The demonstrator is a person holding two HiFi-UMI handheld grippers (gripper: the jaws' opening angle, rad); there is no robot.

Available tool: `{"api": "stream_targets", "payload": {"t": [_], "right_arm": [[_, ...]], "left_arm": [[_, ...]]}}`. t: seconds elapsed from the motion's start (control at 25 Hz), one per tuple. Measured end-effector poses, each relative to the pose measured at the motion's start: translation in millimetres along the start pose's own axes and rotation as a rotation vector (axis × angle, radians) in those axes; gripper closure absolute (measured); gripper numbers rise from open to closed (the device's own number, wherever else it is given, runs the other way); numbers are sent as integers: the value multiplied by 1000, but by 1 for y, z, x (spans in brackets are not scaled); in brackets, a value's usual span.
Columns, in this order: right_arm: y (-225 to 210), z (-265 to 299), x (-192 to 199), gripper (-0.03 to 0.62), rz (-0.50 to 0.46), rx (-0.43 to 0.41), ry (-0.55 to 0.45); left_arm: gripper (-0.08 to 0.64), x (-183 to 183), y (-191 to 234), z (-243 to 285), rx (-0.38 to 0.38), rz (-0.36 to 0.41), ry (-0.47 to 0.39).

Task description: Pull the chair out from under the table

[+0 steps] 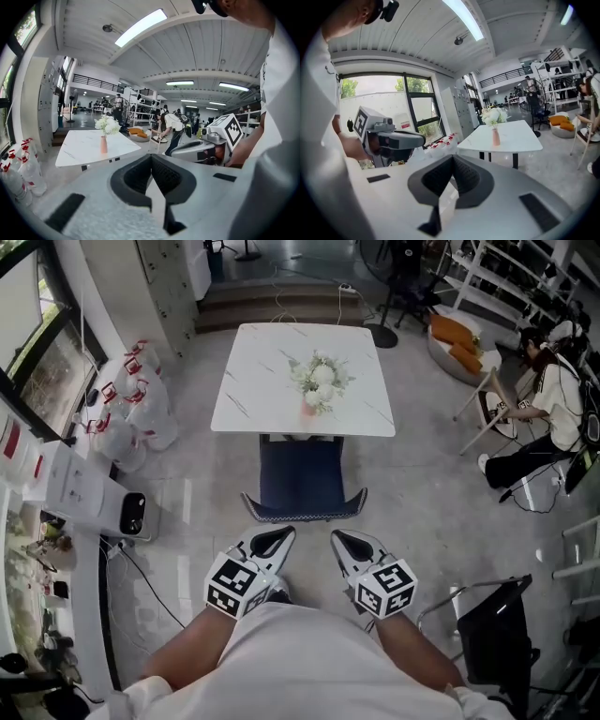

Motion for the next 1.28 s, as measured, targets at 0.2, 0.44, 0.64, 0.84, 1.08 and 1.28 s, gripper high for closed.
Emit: {"api": "stream_targets", "payload": {"t": [0.2,0.44,0.64,0.84,1.08,1.28], "right_arm": [[-8,35,-16,586,-10,45,-11],[-15,65,-19,586,-1,86,-12],[-16,75,-19,586,26,79,-2],[-29,80,-23,586,26,65,-1],[-54,81,-34,586,-2,32,5],[-75,75,-39,586,-20,17,12]], "left_arm": [[551,-11,41,6,27,40,2],[551,-14,78,14,56,46,5],[551,-11,86,20,75,39,25],[551,-16,91,29,52,30,19],[551,-26,95,42,-5,4,-6],[551,-33,94,55,-43,-7,-29]]}}
Point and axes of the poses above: the fingertips, and each gripper's own axes: z forward along the fingers, y to its left, x out of its underside, the point moved 4 cm from there along -z, backward along the fingers, and after that the axes turned 5 degrees about -z, right-handed, at the moved point
